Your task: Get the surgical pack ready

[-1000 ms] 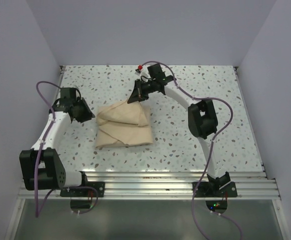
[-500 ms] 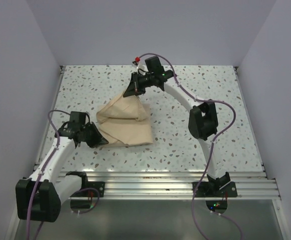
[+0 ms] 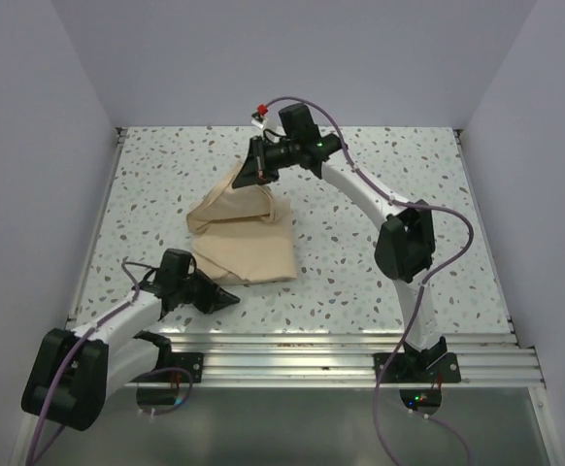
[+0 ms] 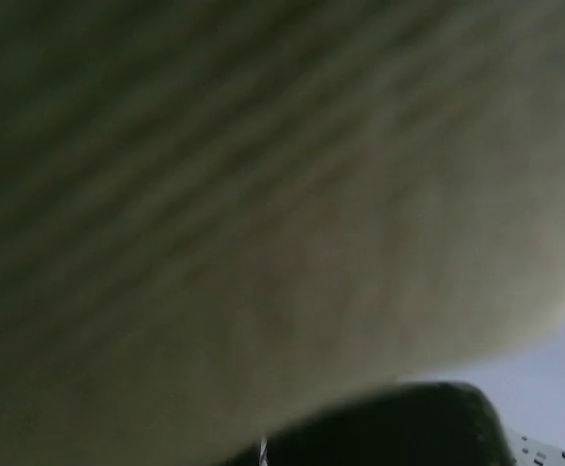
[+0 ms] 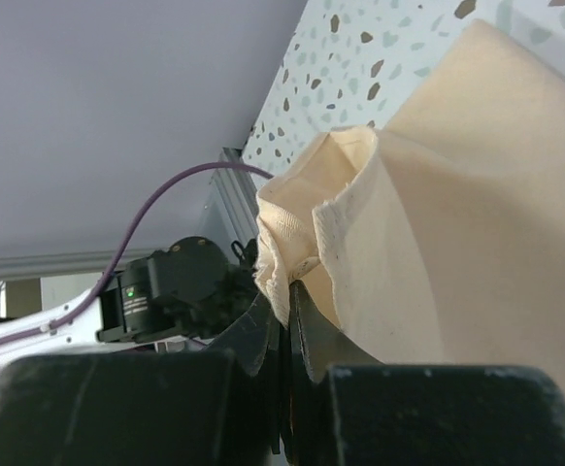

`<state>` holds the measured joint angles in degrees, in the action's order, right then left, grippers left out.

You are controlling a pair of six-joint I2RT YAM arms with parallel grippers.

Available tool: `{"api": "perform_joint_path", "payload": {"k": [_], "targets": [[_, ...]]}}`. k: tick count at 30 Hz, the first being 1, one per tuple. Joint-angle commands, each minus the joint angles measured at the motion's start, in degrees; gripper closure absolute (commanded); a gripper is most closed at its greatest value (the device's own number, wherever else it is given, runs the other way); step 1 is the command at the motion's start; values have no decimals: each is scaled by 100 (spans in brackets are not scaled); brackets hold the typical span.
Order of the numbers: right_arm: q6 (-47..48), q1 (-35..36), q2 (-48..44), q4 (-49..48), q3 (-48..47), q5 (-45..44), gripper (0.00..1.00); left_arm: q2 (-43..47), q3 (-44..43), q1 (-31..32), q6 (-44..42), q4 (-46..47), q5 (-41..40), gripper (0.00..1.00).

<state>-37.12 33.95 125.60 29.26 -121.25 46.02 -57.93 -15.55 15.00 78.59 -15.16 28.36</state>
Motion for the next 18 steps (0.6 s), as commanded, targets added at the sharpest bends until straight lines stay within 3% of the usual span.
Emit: {"api": "perform_joint_path", "payload": {"k": [1,11,18], "targets": [[-93,146,-607,-16,259,74,100,-586,-290,125,473,1058,-102,100],[144,155,-783,318,505,-67,100,-1193,-659,152,650,1867,-726,100],[144,147,-862,440,550,-207,100,-2239,-1431,161,386,2104,-744,100]]}}
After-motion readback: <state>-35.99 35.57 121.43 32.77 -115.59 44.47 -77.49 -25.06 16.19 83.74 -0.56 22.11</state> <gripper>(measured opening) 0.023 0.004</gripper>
